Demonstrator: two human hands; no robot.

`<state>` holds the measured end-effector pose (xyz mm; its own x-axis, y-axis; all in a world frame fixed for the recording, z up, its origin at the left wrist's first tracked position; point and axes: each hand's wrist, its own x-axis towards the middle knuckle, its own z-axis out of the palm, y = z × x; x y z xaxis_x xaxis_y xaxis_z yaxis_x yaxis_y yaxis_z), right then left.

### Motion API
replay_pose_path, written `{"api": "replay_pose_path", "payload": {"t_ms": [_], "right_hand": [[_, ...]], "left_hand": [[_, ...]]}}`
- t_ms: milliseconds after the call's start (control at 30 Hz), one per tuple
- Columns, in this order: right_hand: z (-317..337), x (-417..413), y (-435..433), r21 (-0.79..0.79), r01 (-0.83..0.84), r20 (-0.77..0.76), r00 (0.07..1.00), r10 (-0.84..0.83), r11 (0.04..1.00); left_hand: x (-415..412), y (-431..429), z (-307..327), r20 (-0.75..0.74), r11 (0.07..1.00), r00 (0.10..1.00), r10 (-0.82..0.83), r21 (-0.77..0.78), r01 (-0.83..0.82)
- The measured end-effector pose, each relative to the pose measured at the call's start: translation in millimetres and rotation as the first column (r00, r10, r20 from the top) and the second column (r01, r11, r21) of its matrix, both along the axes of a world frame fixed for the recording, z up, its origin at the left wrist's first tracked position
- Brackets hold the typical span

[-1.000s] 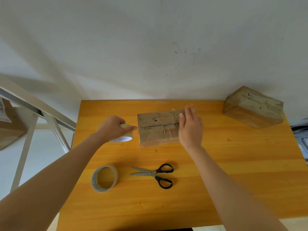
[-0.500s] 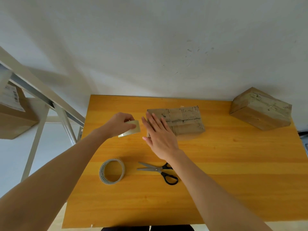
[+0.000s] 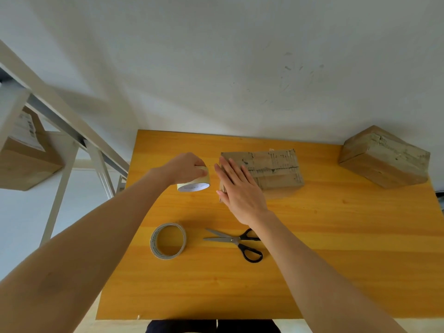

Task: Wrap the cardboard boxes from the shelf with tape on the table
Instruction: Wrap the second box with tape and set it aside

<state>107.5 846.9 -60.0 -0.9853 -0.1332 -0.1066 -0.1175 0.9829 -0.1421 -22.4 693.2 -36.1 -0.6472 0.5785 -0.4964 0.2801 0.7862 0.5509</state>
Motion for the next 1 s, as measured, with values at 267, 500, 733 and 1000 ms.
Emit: {"api": "replay_pose_path", "payload": {"t_ms": [267, 500, 733, 1000], "right_hand": [[-21.7, 85.9, 10.9, 0.02, -0.105, -0.216, 0.971, 0.107, 0.994], [-50.8, 131.0, 10.1, 0.108, 0.112, 0.288, 0.947, -0.139, 0.988], [-59.8, 128.4, 7.8, 0.189, 0.149, 0.311, 0.929, -0.203, 0.971], [-32.6, 122.0, -2.3, -0.214, 0.433, 0.45, 0.839, -0.305, 0.876]], "left_hand": [[5.1, -4.4, -1.4, -0.016, 0.981, 0.999, 0.031, 0.19, -0.028], [4.4, -7.0, 3.0, -0.038, 0.977, 0.999, 0.01, 0.214, -0.002], [3.5, -9.8, 7.3, -0.011, 0.978, 1.0, 0.013, 0.208, -0.011], [2.6, -10.1, 12.8, 0.0, 0.98, 1.0, 0.005, 0.198, -0.005]]}}
